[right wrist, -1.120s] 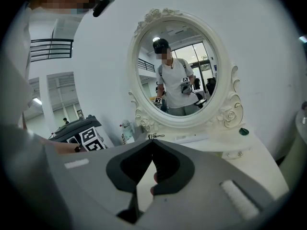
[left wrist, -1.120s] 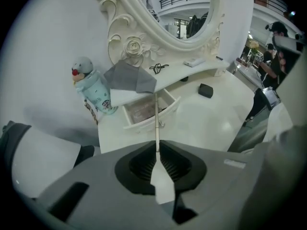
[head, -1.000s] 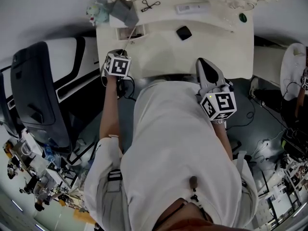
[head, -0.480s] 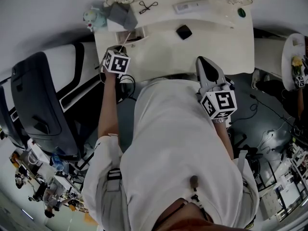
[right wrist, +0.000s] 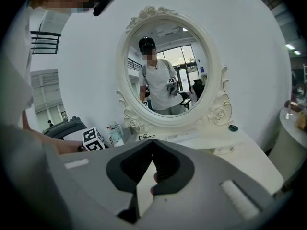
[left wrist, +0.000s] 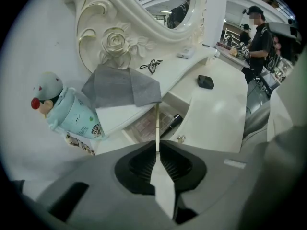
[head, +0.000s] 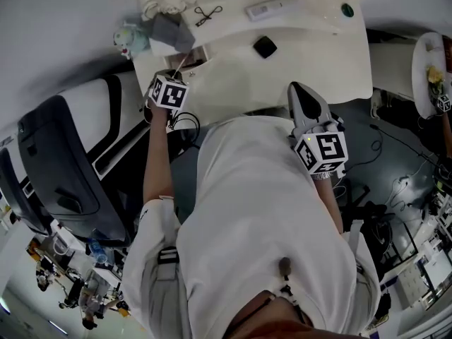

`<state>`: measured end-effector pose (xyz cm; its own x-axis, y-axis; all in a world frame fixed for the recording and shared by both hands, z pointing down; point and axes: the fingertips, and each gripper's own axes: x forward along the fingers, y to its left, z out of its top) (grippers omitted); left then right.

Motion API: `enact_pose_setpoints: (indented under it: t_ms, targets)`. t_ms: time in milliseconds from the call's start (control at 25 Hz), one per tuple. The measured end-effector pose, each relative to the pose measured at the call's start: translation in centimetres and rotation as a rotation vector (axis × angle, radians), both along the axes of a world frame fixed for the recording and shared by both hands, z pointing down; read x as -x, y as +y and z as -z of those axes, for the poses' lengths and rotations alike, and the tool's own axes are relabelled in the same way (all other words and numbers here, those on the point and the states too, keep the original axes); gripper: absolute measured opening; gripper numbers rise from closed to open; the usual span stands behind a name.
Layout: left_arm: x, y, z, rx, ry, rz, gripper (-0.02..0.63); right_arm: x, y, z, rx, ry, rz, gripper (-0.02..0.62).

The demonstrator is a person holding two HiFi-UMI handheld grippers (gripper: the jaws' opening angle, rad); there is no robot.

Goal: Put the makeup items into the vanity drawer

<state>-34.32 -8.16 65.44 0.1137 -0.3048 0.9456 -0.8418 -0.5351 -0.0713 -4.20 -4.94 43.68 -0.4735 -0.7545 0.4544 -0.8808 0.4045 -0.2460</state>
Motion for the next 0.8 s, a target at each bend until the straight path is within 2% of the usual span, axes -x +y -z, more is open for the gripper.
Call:
enact_pose_setpoints:
  t_ms: [240,440,680,800]
  targets:
    - [0.5,-1.0,-0.3,-0.019,0.0,-0.002,0.035,-0.1,0.0,-0.1,0.002,0.002,-0.018,0.008]
    - [1.2,-1.6,-0.3,-0.089,-0.048,0.029,0.046,-0.3,0.2,0.0,-0.004,0.009,-0.021,0.008]
    - [1.0,-1.4,-0.1,-0.106,-0.007,0.095,0.092,-0.7,0.7,0.1,-0.015,0.012,-0.019,0.008]
    - [0.9,-1.2,0.6,-0.133,0.008,0.131,0.083,-1.0,0.9,0.3,-0.022,0.006,-0.017,0.008]
